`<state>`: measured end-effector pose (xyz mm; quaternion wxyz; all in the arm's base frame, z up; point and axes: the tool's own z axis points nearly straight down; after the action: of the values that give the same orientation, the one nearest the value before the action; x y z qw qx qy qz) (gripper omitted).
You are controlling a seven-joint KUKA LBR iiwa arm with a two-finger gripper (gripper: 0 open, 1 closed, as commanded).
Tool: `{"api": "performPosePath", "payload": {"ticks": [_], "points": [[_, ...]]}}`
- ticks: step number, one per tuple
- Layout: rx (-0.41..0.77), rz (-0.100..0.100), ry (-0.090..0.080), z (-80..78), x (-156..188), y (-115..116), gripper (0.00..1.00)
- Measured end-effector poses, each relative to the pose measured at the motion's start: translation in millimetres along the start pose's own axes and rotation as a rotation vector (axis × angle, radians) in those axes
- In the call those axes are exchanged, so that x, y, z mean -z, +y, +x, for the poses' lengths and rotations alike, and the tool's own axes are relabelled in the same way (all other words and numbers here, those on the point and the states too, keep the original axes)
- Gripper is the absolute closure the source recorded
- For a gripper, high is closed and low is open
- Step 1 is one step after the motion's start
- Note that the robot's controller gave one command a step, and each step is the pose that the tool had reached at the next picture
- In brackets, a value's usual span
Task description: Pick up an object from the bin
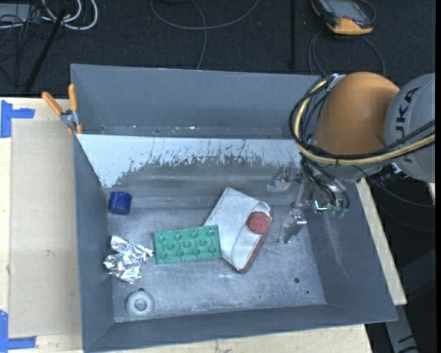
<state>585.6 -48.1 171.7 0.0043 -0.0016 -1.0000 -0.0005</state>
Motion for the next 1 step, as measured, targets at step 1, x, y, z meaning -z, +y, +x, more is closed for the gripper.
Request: {"api": "performPosePath", "payload": {"ticks": [1], "points": [[0.426,0.003,-0.013,-14.2,-73.9,-0.4,0.00]]}}
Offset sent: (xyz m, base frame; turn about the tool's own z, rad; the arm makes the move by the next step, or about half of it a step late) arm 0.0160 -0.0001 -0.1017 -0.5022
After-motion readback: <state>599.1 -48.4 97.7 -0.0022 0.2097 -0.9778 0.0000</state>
